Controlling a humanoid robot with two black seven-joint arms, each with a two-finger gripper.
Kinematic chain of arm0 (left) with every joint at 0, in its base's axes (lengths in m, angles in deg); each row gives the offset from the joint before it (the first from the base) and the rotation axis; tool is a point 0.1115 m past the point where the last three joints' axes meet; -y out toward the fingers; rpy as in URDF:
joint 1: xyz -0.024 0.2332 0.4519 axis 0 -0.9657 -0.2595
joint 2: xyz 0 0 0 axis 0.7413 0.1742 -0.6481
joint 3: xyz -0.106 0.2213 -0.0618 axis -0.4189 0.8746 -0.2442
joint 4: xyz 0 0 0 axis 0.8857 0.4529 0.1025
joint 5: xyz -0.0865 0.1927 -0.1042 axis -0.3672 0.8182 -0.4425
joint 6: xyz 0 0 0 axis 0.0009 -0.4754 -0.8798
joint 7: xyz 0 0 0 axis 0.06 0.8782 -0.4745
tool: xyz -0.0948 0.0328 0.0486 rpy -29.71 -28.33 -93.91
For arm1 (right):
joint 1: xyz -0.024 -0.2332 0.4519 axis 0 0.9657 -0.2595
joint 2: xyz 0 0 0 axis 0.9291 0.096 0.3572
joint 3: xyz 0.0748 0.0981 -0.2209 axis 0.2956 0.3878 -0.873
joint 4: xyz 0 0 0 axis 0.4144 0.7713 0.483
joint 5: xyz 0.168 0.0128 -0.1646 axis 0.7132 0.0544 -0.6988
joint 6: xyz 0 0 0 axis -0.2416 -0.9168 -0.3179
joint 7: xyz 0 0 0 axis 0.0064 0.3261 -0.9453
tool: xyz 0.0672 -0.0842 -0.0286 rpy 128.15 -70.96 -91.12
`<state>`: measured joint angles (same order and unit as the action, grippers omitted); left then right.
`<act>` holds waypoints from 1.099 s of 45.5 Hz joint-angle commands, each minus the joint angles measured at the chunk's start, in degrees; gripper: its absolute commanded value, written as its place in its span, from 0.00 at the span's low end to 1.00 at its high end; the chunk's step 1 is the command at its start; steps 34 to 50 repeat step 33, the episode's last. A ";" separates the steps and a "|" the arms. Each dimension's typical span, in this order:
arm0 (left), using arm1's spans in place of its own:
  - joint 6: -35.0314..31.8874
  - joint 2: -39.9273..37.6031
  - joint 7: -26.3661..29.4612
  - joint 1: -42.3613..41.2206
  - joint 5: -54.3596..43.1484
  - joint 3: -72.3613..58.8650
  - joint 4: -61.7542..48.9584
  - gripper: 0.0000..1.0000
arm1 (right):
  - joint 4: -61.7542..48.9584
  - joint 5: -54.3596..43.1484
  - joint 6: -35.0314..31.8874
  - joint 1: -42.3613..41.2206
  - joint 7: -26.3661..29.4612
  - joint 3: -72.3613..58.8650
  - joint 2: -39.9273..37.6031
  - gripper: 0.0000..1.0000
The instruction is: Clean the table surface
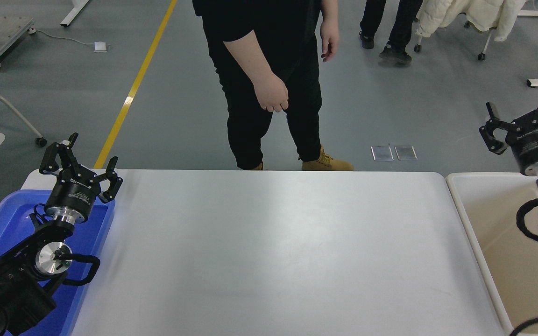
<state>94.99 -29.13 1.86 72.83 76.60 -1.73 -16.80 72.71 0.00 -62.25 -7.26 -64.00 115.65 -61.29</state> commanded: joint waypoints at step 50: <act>-0.08 -0.01 0.00 0.00 -0.03 0.00 0.00 1.00 | -11.24 0.18 -0.42 -5.92 -4.02 -5.84 3.16 1.00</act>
